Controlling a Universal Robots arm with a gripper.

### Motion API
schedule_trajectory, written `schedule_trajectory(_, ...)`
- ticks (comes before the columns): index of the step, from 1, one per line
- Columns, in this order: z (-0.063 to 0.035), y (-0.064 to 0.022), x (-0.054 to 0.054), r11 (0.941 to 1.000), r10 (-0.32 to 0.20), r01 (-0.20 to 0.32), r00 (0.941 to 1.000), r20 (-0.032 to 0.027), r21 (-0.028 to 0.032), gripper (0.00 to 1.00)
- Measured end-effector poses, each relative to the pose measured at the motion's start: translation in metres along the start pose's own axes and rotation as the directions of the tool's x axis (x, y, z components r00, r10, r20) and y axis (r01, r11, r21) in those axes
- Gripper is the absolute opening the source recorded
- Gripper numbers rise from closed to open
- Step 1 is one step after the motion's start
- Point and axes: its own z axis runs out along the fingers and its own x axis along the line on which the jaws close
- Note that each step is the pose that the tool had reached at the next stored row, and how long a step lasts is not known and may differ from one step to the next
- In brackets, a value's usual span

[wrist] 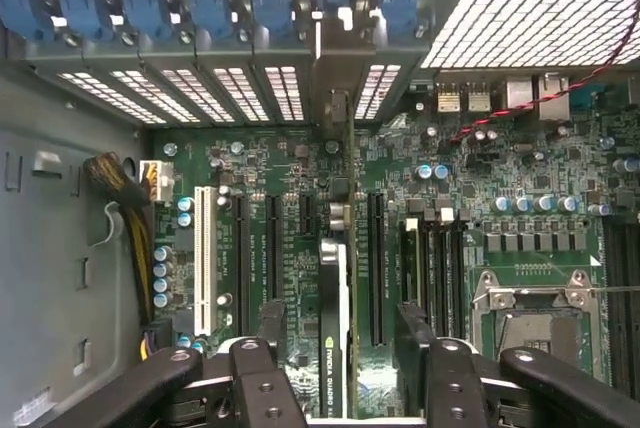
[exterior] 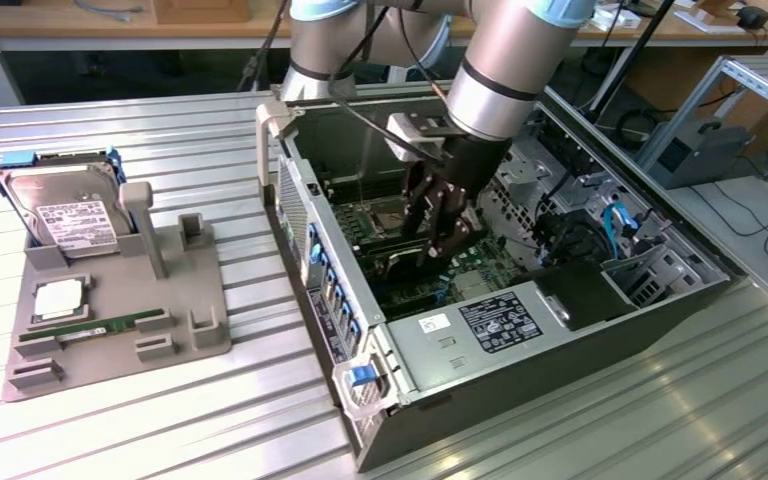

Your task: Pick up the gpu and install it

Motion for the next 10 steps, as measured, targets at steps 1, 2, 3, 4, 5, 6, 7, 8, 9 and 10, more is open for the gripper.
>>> schedule_trajectory(1,0.0040,-0.0005,-0.001,1.0000,0.000,0.000,1.0000,0.0000,-0.0001,0.56)
schedule_trajectory(2,0.0066,-0.0008,-0.003,1.0000,0.000,0.000,1.0000,-0.0003,-0.0001,0.56)
schedule_trajectory(3,0.0105,0.0003,-0.006,1.0000,0.000,0.000,1.0000,0.0000,-0.0001,0.56)
schedule_trajectory(4,0.0134,0.0016,-0.007,1.0000,0.000,0.000,1.0000,0.0002,0.0000,0.56)
schedule_trajectory(5,0.0190,0.0039,-0.007,1.0000,0.000,0.000,1.0000,0.0000,0.0000,0.56)
schedule_trajectory(6,0.0220,0.0082,-0.007,1.0000,0.000,0.000,1.0000,0.0001,0.0000,0.56)
schedule_trajectory(7,0.0236,0.0112,-0.007,1.0000,0.000,0.000,1.0000,0.0000,-0.0001,0.56)
schedule_trajectory(8,0.0247,0.0134,-0.007,1.0000,0.000,0.000,1.0000,0.0000,0.0000,0.56)
schedule_trajectory(9,0.0247,0.0139,-0.007,1.0000,0.000,0.000,1.0000,-0.0002,-0.0001,0.56)
schedule_trajectory(10,0.0249,0.0144,-0.007,0.9996,0.001,-0.001,1.0000,0.0003,0.0274,0.56)
